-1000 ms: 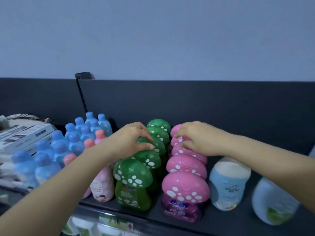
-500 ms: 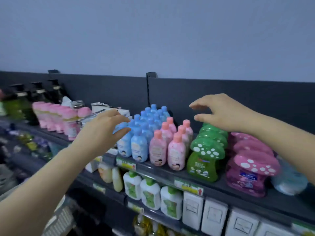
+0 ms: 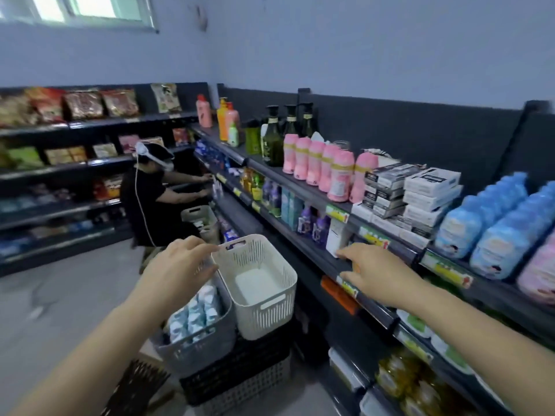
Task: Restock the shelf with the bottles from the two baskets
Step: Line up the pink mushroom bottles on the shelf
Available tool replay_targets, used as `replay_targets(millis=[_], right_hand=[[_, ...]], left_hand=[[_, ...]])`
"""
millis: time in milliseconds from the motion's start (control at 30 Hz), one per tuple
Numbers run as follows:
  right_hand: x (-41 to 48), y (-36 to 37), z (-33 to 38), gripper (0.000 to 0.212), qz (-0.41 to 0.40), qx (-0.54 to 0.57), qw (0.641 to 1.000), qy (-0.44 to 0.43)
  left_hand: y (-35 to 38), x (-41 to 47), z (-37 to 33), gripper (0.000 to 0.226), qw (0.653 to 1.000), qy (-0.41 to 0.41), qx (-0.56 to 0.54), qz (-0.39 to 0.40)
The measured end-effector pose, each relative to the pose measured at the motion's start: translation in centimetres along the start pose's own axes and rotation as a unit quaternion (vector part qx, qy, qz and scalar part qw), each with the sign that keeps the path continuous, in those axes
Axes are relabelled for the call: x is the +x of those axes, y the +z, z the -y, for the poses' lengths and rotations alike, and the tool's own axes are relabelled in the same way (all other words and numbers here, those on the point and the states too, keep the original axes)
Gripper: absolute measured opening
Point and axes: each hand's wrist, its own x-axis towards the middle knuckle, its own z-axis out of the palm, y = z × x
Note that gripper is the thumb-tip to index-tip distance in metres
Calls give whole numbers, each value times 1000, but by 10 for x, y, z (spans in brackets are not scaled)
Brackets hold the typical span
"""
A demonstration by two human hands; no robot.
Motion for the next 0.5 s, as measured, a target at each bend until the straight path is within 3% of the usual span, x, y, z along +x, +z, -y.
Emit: replay_targets(millis=[500], right_hand=[[184,109,61,45,94,50,988,-115]], left_hand=[[111,-8,125,32,977,-169,-65,114]])
